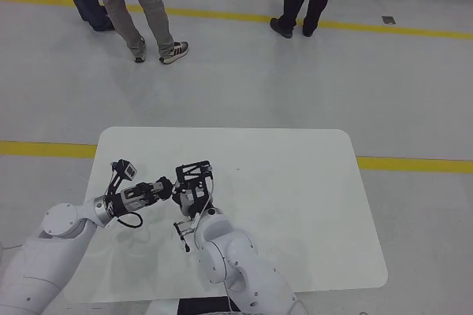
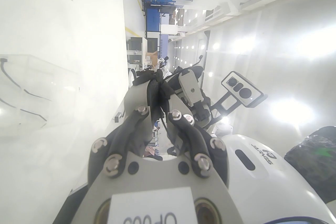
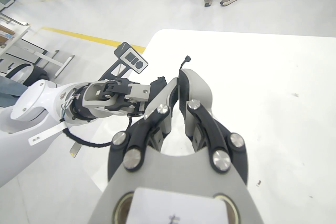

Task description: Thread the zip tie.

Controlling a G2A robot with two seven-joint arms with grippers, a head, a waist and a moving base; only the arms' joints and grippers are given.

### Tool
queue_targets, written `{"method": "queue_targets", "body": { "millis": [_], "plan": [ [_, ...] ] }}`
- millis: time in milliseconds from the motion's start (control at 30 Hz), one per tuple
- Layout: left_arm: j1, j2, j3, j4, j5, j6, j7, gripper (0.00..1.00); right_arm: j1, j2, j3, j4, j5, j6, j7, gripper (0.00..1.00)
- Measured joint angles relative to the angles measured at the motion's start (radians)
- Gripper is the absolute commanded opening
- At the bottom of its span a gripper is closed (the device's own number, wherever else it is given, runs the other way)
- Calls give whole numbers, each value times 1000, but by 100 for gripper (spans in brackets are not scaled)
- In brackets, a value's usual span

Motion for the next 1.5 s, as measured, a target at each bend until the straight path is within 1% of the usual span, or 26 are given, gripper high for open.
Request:
{"method": "queue_targets", "body": {
  "millis": [1100, 1333, 1500],
  "plan": [
    [0, 0, 0, 0, 0, 0, 0, 0, -3, 1, -2, 3, 1, 1, -6, 0],
    [0, 0, 0, 0, 0, 0, 0, 0, -2, 1, -2, 2, 2, 1, -6, 2],
    [0, 0, 0, 0, 0, 0, 0, 0, -2, 1, -3, 3, 3, 1, -7, 6]
  ]
}}
